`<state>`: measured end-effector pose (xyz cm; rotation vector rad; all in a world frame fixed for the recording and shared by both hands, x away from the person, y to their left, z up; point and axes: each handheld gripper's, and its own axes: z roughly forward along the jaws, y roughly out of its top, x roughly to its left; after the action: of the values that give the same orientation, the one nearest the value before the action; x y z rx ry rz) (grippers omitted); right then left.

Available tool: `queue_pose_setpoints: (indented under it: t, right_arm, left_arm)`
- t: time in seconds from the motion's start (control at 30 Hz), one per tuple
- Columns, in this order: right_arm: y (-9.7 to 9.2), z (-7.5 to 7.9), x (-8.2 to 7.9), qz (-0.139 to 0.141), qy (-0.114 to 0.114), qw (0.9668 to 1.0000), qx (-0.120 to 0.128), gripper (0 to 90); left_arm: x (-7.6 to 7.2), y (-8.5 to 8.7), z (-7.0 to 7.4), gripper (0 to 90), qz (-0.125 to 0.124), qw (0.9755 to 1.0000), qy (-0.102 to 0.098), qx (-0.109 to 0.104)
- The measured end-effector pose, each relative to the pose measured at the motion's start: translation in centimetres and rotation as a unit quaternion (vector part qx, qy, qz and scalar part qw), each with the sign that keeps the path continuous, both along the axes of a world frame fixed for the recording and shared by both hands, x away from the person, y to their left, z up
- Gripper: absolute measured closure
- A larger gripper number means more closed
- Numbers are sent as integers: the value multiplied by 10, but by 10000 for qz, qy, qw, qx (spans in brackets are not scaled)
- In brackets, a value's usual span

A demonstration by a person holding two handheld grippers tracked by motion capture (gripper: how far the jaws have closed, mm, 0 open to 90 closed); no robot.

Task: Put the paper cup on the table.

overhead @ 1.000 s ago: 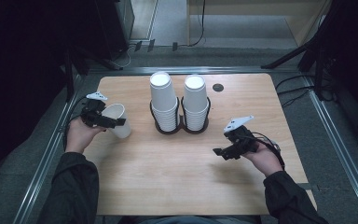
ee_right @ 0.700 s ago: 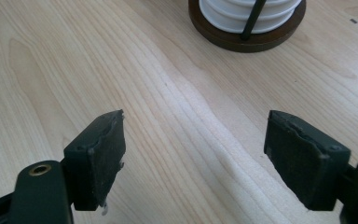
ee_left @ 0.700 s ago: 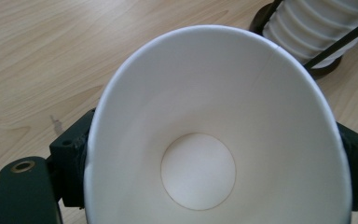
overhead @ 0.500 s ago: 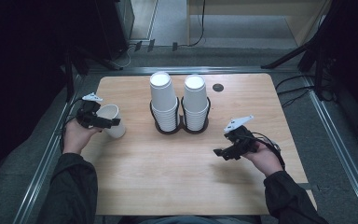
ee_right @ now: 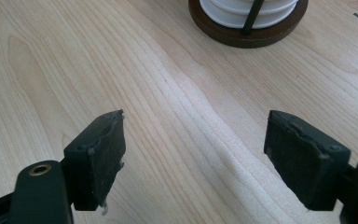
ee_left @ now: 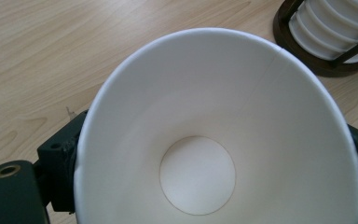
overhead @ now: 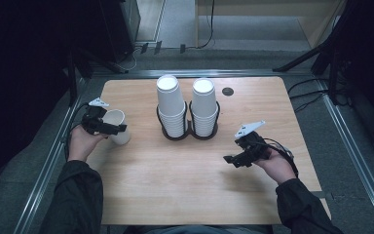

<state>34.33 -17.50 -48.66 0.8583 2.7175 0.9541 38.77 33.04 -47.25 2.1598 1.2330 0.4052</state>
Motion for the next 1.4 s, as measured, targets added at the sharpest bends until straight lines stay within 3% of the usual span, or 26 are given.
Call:
queue_pose_setpoints:
  t: [0.17, 0.77, 0.97, 1.4]
  right_arm:
    - [1, 1, -1, 75, -98, 9999, 10, 206]
    - [4, 2, -5, 210, -172, 9996, -62, 205]
    - [6, 2, -7, 399, -159, 9991, -14, 204]
    - [6, 1, -7, 343, -156, 9993, -72, 203]
  left_arm:
    - [0, -3, 0, 69, -50, 9999, -22, 84]
    - [-2, -5, 7, 0, -116, 9996, 26, -253]
    - [-4, -6, 18, 0, -3, 9995, 12, -312]
    - [-11, -6, 41, 0, 36, 9994, -174, -306]
